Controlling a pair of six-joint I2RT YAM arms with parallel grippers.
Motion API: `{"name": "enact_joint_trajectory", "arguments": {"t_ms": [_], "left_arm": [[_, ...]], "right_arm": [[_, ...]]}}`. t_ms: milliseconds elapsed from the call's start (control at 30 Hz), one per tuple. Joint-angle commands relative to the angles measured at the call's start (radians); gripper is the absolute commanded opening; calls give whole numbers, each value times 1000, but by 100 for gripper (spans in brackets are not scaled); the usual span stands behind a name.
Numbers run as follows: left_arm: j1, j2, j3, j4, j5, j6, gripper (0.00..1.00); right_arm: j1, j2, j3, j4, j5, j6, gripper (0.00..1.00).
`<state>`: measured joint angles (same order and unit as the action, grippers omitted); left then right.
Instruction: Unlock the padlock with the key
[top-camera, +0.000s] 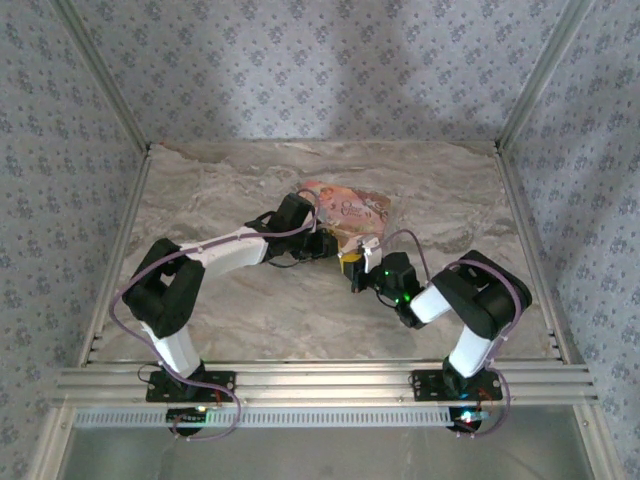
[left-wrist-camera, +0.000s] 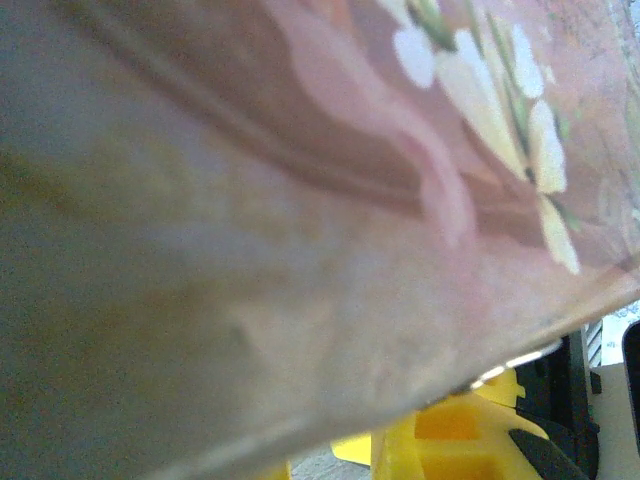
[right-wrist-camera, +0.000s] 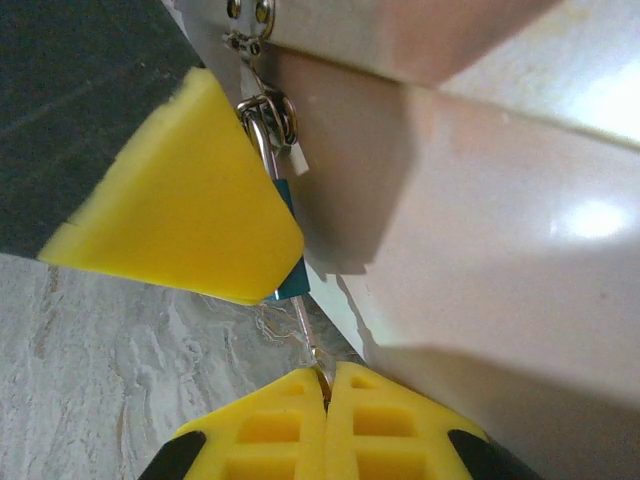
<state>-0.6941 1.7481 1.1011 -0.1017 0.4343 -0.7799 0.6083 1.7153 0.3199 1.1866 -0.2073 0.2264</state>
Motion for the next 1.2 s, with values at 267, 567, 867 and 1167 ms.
{"name": "enact_joint_trajectory", "arguments": {"t_ms": [267,567,867,1167], "left_arm": [[-3,-24,12,31,67,-21,13],[-2,-22,8,38,73,-24,13],[-2,-19,8,42,75,-24,13],[-2,-16,8,43,77,-22,13]], "right_arm": [[-29,16,22,85,-5,31,0],[-47,23,10,104,-7,47,0],[-58,27,10,117,-12,57,0],[-78,47,11,141,-35,83,0]]}}
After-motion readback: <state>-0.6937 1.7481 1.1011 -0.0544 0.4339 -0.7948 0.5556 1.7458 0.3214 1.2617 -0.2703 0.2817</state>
